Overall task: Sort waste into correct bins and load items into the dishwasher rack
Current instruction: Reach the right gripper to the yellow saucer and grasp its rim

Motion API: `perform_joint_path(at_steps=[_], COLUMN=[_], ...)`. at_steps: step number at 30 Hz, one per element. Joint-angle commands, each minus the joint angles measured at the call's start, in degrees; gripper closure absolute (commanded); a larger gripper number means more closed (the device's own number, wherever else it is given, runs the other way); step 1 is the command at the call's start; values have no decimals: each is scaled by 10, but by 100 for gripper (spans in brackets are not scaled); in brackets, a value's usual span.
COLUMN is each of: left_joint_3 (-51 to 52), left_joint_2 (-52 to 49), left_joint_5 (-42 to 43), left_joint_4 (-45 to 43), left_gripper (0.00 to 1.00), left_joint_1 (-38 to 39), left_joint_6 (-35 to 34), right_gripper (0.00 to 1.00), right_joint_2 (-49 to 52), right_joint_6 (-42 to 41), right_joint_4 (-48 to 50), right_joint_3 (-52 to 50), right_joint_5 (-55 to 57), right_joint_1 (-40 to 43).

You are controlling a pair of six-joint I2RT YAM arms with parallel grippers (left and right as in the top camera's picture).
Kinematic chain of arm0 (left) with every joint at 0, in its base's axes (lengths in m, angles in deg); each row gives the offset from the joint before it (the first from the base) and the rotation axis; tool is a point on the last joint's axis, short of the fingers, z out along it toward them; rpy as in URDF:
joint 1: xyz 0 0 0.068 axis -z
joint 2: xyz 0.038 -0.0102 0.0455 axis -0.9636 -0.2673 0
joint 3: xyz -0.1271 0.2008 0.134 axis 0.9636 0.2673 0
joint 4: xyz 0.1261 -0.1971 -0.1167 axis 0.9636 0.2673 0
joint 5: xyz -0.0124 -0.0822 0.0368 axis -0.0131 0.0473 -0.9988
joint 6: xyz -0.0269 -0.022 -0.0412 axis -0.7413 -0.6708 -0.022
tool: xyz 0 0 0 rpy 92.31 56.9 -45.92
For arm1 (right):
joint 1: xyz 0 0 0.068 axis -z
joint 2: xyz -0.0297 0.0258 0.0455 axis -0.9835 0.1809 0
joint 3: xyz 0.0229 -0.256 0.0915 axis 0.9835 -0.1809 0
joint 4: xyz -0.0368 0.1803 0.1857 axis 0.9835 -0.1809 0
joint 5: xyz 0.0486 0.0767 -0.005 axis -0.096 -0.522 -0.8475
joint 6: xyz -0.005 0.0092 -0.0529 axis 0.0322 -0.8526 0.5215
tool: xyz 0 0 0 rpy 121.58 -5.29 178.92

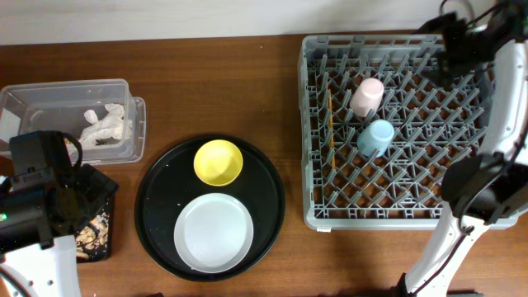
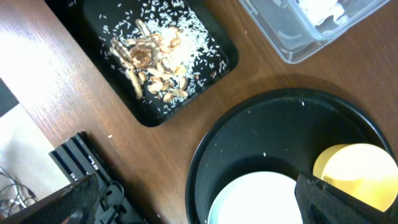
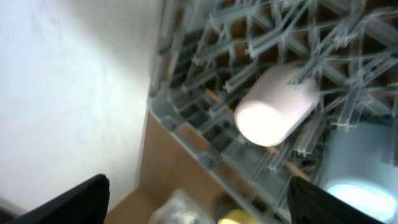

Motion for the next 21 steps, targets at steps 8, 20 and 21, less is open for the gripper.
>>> perform_joint_path(at_steps=[8, 20, 21], left_joint_3=[-6, -6, -6], left_joint_2=[5, 5, 5], left_joint_5=[-8, -8, -8], left_joint_4=[-1, -1, -1], left_gripper=[1, 1, 1], left_joint_1=[-2, -2, -2], left_joint_6=[3, 3, 3], right_gripper=[2, 27, 30], right_joint_2=[-14, -10, -10], right_joint_6=[403, 368, 369], right_joint_4=[-171, 58, 120], right_joint_3=[218, -155, -215], right_joint_5=[68, 272, 270], right_joint_1=[-371, -672, -680])
